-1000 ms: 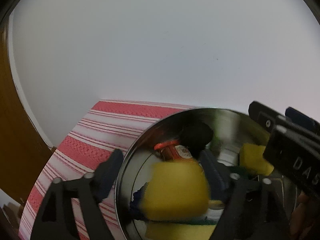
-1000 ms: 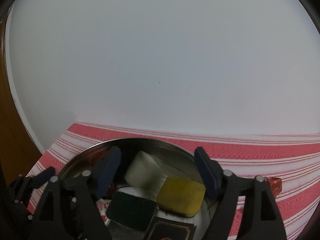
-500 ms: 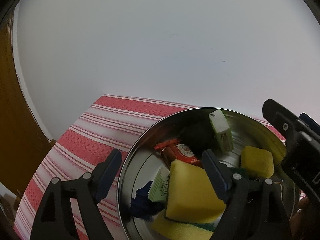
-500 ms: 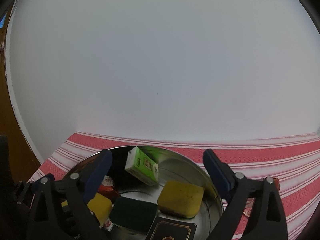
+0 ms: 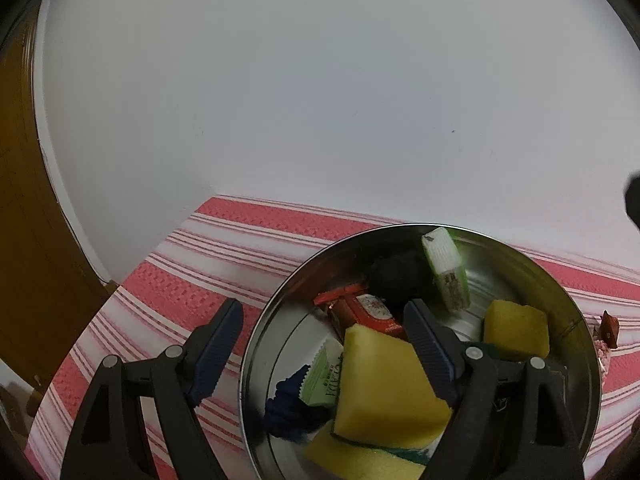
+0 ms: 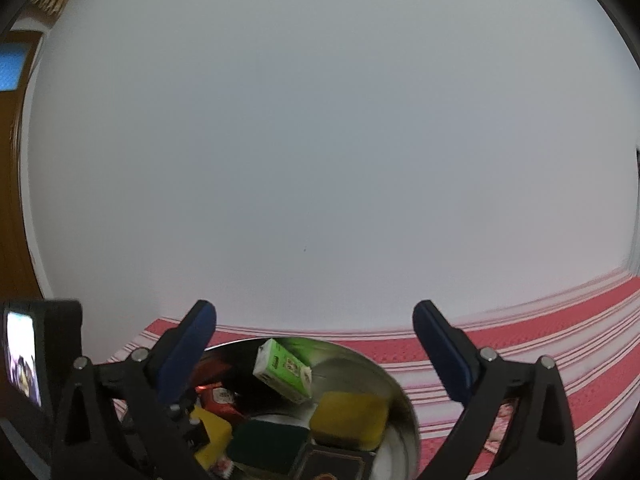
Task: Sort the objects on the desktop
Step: 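Open the left tool to drop the sponge while the right tool drops the tissue pack, then move both tools to the red packet and pink-flowered packet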
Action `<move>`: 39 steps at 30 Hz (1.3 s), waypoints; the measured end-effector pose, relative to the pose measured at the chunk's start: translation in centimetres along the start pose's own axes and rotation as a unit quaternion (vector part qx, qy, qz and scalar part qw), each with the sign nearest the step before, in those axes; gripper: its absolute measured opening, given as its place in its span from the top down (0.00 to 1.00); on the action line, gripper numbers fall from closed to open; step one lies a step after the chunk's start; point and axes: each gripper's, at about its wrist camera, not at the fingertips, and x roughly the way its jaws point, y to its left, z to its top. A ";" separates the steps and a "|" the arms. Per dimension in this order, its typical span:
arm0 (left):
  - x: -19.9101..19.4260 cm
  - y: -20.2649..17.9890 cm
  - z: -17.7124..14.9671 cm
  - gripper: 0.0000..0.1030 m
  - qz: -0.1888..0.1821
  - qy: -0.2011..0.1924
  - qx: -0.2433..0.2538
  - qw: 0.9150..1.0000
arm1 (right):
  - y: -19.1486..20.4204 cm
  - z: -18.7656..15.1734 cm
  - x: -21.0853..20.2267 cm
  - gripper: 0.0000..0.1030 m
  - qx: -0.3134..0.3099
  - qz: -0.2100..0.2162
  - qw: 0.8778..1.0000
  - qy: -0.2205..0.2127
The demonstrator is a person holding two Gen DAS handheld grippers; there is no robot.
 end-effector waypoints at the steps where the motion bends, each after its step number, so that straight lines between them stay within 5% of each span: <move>1: -0.1 -0.1 0.0 0.18 -0.002 -0.002 0.000 1.000 | -0.2 -0.4 -0.4 0.02 -0.005 -0.007 1.000 -0.006; 10: -1.6 -1.4 -0.4 0.18 -0.009 -0.050 0.008 0.999 | -5.1 -2.1 -2.6 0.02 -0.024 -0.063 0.998 -0.014; 19: -3.5 -3.2 -1.1 0.18 -0.036 -0.114 0.022 0.993 | -15.2 -3.0 -2.3 0.02 0.019 -0.172 0.984 0.039; 25: -5.5 -5.4 -1.8 0.18 -0.075 -0.153 0.052 0.984 | -21.0 -3.4 -1.7 0.02 0.055 -0.183 0.977 0.093; 31: -7.8 -8.6 -3.3 0.18 -0.173 -0.164 0.119 0.964 | -22.2 -4.9 0.5 0.05 0.059 -0.134 0.977 0.153; 35: -9.8 -11.5 -5.0 0.18 -0.245 -0.165 0.183 0.937 | -22.1 -5.0 1.9 0.05 0.056 -0.096 0.979 0.173; 39: -12.1 -14.3 -7.1 0.18 -0.279 -0.190 0.246 0.909 | -21.9 -5.6 4.7 0.05 0.058 -0.048 0.975 0.210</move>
